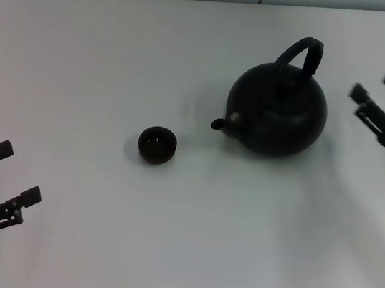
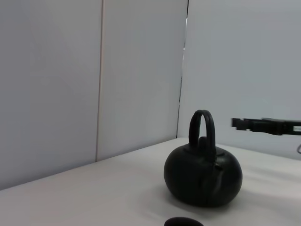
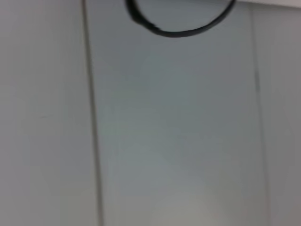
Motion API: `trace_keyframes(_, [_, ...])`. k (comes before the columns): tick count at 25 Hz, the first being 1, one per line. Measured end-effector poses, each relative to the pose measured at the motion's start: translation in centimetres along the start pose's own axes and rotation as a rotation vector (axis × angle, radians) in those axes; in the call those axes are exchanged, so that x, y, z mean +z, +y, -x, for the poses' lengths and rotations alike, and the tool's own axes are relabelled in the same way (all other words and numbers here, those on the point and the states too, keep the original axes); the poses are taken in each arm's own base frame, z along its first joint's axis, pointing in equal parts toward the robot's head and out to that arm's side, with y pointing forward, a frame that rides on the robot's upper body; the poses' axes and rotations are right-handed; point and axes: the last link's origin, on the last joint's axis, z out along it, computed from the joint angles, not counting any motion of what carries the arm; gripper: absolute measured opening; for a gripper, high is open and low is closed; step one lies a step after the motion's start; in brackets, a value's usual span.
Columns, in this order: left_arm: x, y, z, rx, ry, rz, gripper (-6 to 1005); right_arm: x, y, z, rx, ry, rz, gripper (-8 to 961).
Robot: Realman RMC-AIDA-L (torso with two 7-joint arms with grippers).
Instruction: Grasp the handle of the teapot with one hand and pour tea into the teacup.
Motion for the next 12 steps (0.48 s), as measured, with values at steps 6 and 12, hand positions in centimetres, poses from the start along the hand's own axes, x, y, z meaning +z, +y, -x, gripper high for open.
trace_keyframes(6, [0.2,0.0,0.0,-0.002,0.003,0.002,862,-1.7,-0.1,0.0,0.012,-0.029,-0.022,689])
trace_keyframes(12, [0.7,-0.5,-0.5,0.018,-0.001,0.024,862,-3.5,-0.1,3.6,0.047,0.051,0.393,689])
